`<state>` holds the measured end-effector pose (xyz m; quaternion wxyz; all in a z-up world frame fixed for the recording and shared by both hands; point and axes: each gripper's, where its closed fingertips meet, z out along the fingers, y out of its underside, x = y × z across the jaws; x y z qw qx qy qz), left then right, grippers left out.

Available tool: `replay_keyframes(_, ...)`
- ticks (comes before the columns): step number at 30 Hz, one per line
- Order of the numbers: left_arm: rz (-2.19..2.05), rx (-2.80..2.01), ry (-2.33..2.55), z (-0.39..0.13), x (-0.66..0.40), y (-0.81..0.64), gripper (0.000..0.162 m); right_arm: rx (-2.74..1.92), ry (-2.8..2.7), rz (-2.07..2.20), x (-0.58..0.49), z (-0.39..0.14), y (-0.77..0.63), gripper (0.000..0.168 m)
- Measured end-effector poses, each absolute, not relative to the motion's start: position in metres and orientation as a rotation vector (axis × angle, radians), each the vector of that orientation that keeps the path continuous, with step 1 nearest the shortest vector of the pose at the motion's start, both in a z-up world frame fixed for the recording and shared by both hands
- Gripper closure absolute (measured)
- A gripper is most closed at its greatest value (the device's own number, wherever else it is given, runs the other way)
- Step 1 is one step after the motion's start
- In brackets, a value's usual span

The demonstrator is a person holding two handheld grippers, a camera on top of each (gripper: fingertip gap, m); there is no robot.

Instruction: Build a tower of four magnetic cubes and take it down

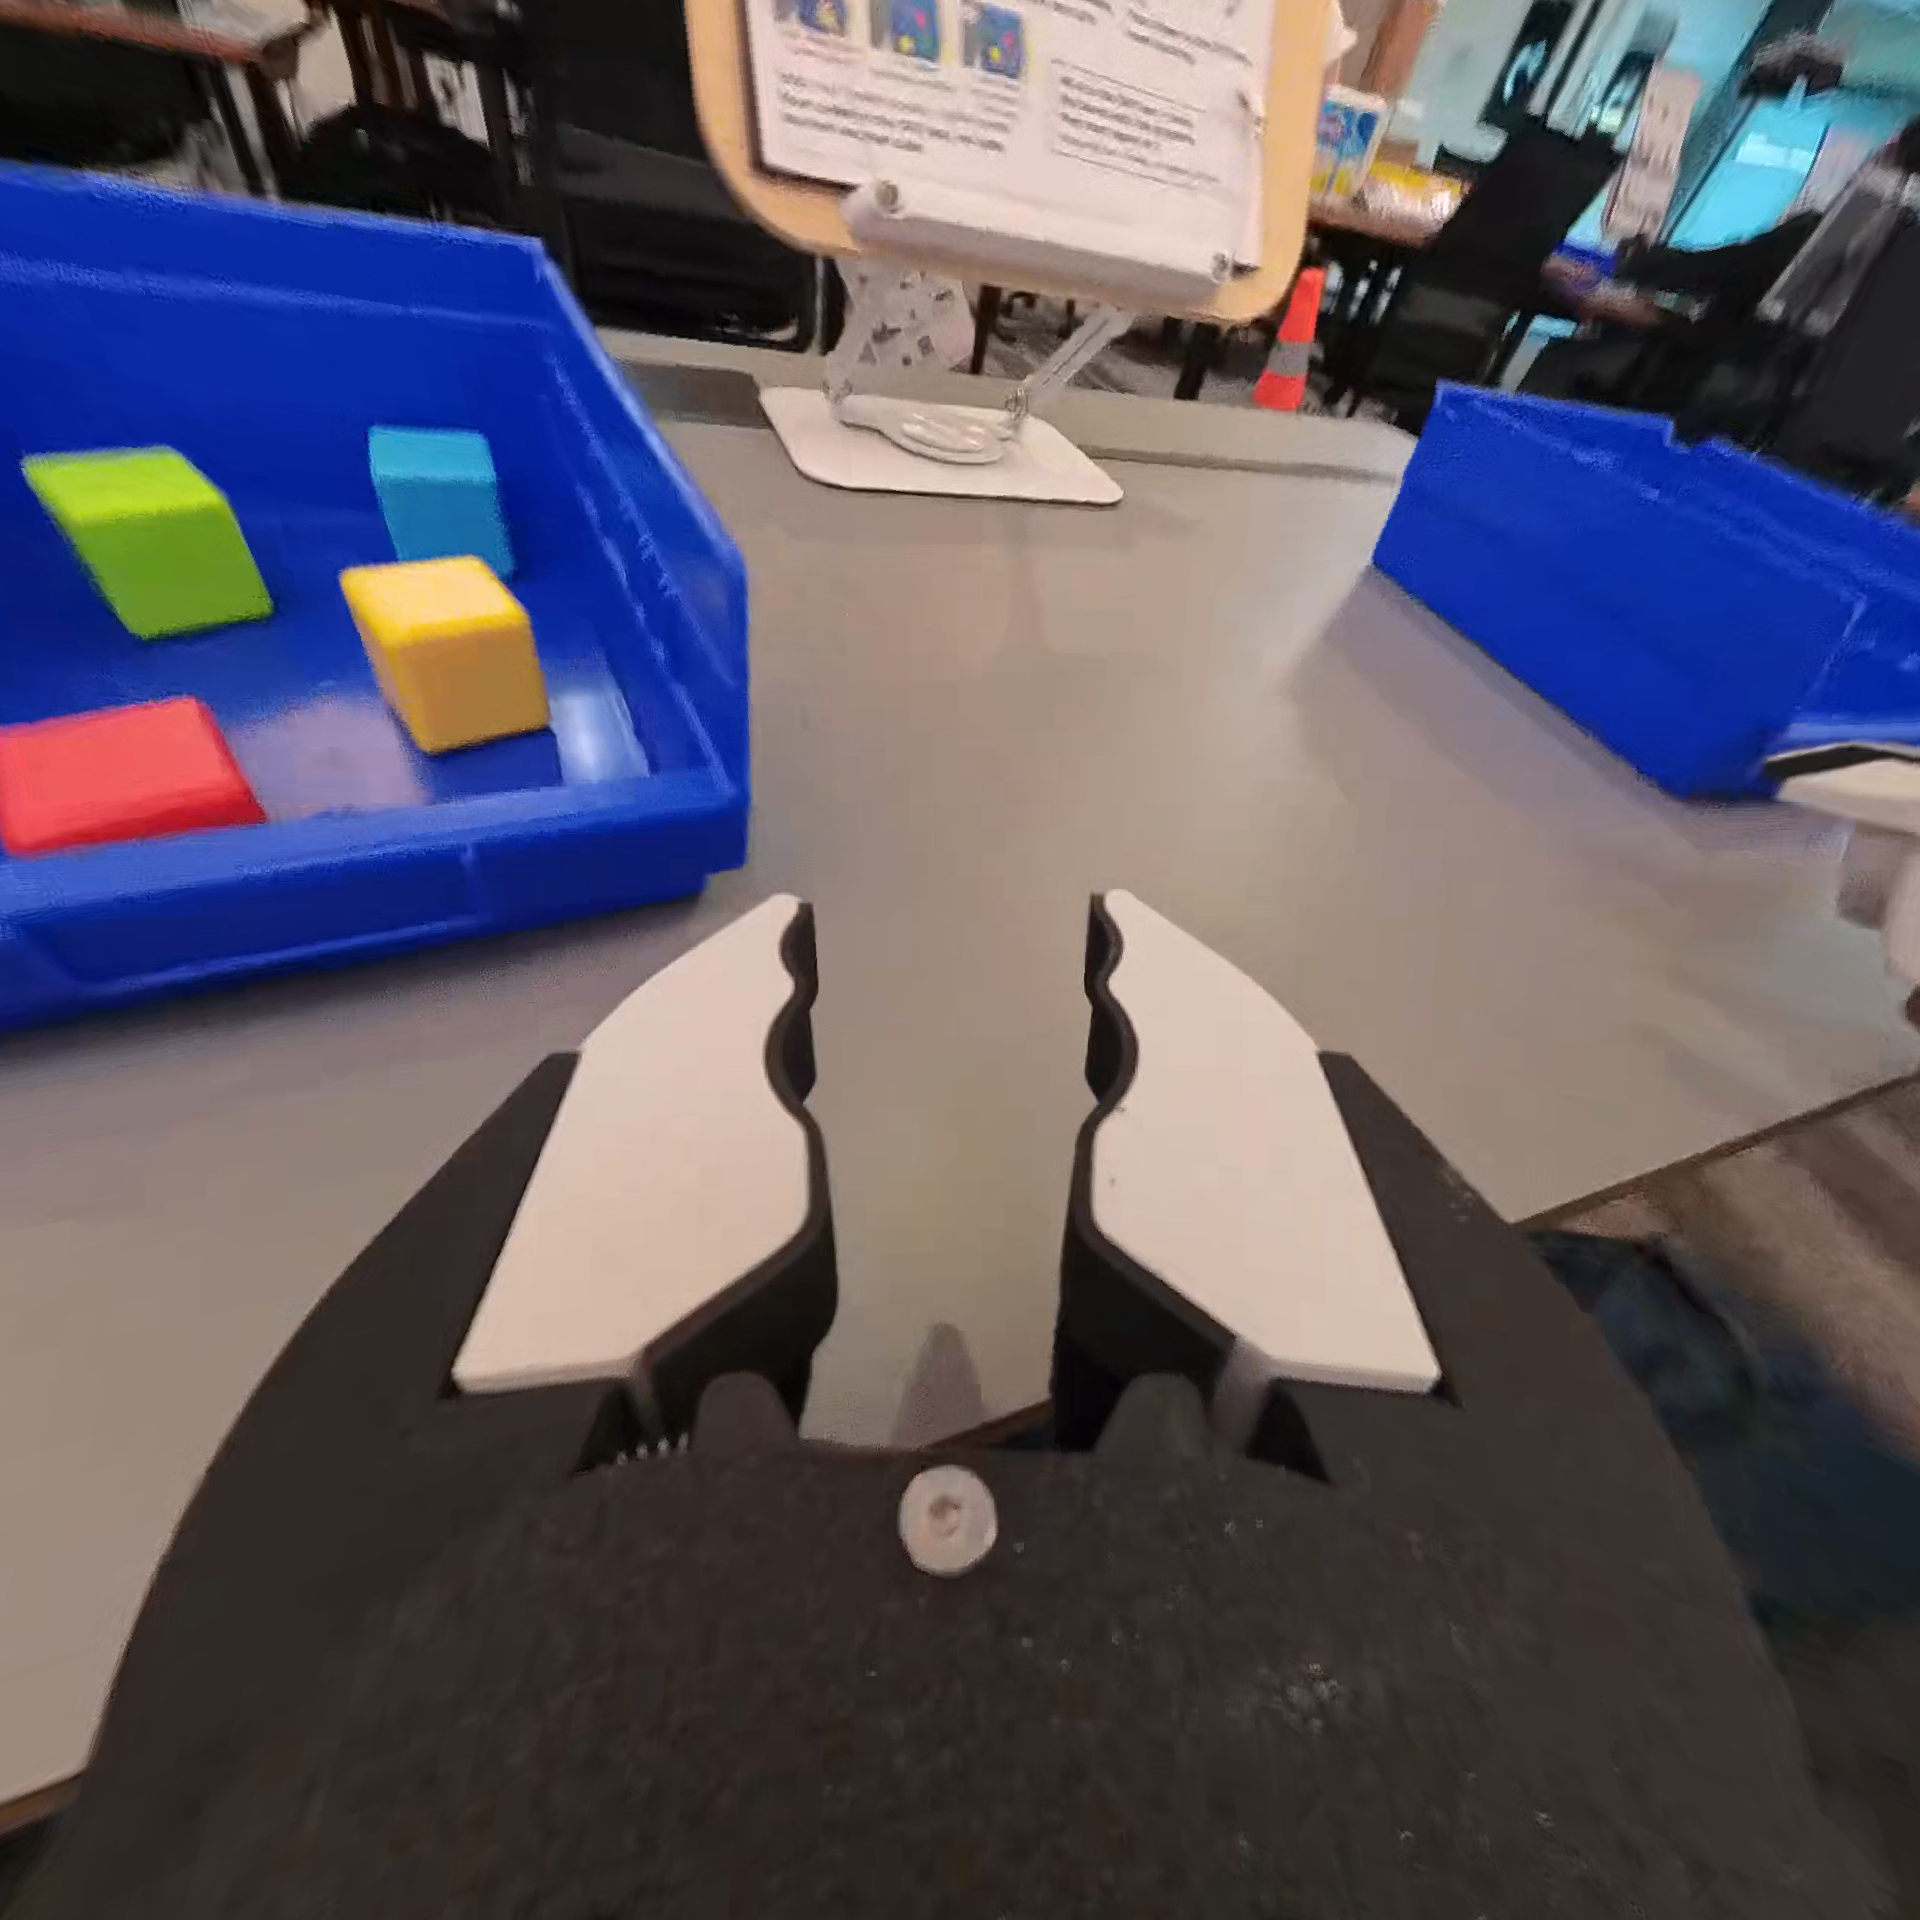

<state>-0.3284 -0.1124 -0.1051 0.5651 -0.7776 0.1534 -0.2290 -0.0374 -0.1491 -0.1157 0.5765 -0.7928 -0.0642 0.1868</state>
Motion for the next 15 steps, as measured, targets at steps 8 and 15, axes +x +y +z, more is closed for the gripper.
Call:
replay_keyframes(8, -0.492, -1.866, 0.446, -0.122, -0.326, -0.108, 0.113, -1.900, -0.262, 0.375, -0.044, -0.144, -0.151, 0.146)
replay_keyframes(15, -0.544, -1.896, 0.429, -0.127, -0.327, -0.108, 0.112, -1.861, -0.218, 0.468, -0.038, -0.126, -0.150, 0.168)
